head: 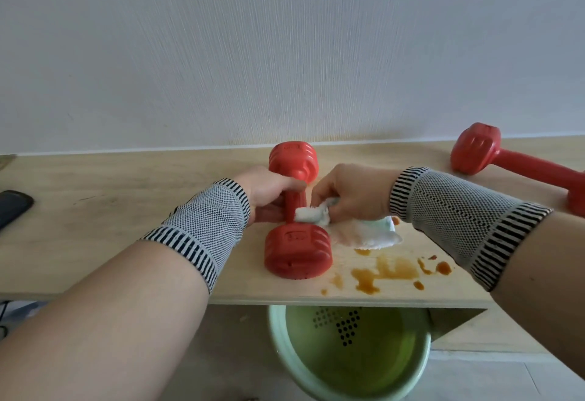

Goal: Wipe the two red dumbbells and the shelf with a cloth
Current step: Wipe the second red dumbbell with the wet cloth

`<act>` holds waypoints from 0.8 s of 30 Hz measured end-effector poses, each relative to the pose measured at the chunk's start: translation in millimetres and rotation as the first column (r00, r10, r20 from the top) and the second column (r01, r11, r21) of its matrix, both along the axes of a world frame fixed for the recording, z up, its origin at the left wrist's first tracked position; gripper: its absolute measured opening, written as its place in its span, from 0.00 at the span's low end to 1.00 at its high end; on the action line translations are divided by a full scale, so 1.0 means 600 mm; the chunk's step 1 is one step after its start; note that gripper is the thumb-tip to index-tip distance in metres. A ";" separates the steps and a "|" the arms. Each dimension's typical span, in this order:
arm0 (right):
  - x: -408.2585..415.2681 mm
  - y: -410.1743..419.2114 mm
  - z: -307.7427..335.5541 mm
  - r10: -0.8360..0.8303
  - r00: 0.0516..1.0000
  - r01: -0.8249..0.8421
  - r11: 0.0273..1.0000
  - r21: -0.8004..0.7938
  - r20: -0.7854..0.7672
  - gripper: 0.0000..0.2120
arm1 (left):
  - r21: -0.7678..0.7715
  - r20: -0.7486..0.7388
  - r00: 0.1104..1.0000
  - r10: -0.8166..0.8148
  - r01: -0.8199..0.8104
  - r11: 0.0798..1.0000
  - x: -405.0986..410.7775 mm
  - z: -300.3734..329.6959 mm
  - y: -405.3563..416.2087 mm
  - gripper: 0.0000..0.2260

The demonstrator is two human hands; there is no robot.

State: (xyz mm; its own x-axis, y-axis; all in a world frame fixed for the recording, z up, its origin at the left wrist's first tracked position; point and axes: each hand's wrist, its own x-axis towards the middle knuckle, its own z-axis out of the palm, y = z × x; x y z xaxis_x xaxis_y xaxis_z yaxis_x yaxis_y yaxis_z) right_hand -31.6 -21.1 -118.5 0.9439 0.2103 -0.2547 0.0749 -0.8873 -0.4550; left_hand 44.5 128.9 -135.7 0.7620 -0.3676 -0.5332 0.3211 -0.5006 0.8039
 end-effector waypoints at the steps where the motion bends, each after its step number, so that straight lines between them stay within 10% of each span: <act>1: -0.001 -0.003 0.007 -0.019 1.000 0.019 1.000 -0.006 0.004 0.08 | 0.017 0.015 1.000 -0.018 0.018 1.000 -0.002 0.002 -0.002 0.05; 13: -0.057 -0.080 0.049 -0.465 0.872 0.395 0.853 0.340 0.154 0.08 | -0.263 -0.128 0.950 0.286 -0.311 0.913 -0.024 0.006 -0.016 0.07; 24: -0.126 -0.109 0.029 -0.816 0.566 0.508 0.233 0.829 -0.118 0.08 | -0.673 -0.284 0.783 0.554 -0.574 0.466 -0.041 0.033 -0.039 0.03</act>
State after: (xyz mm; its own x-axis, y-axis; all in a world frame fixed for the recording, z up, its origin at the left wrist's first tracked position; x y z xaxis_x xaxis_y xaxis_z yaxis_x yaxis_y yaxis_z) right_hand -107.3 -86.8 -101.1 0.8066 -0.5862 -0.0762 -0.1135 -0.0270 -0.9932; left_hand 19.8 105.4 -116.2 0.9357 -0.1175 -0.3326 0.3451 0.4990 0.7949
